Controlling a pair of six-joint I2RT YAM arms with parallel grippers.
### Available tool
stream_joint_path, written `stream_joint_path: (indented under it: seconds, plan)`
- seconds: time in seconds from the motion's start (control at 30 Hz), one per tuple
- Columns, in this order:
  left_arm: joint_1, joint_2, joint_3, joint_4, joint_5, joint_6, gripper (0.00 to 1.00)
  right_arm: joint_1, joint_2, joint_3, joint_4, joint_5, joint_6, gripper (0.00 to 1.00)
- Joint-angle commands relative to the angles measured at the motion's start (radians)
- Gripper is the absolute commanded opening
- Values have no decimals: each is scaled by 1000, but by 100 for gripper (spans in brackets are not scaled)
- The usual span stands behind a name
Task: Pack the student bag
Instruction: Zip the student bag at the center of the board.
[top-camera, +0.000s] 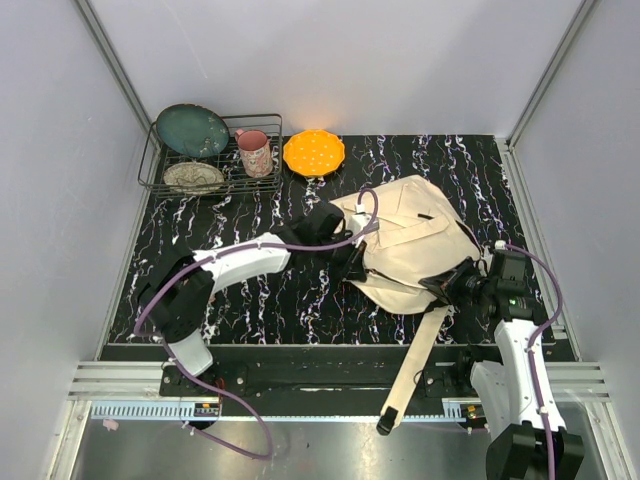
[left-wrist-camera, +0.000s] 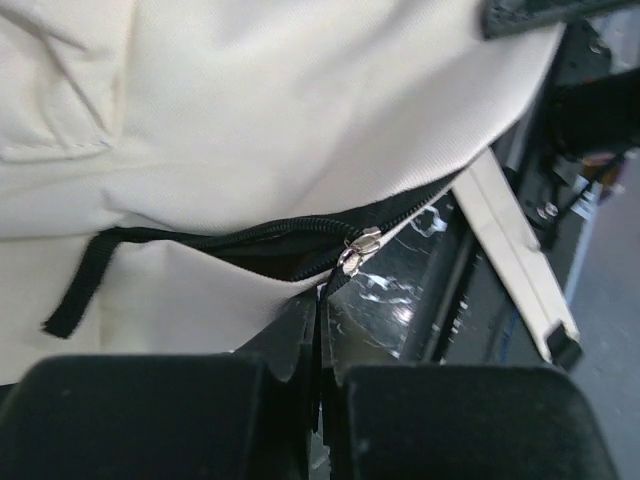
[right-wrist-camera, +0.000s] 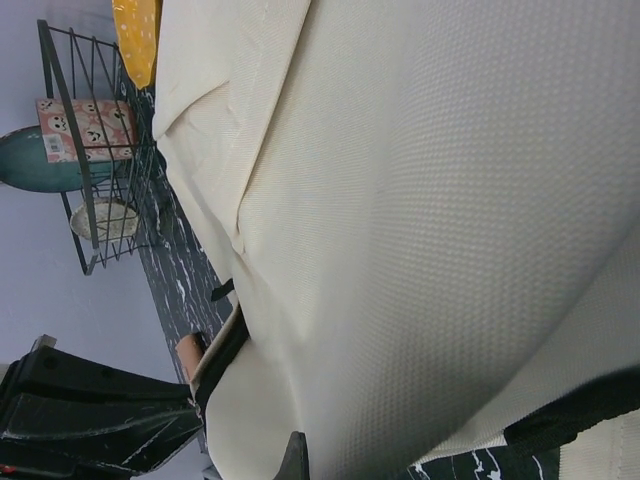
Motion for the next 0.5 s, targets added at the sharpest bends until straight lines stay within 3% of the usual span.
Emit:
stream_joint_path:
  seconds: [0.0,0.07,0.23,0.33,0.47]
  plan:
    - [150,-80,9,-300,97,120,0,-31,-18,71,-35,184,-81,0]
    - [117,-112,-29,-291,179,113,0,-31,-1,79,-6,192,-74,0]
    - [83,-65,-159,-185,215,10,0,-31,68,112,60,184,-65,0]
    - [74,-22,-190,-177,71,-32,0,-32,73,134,56,189,-83,0]
    - [153,-19,-186,-176,-81,-73,0,-32,45,141,0,220,-108,0]
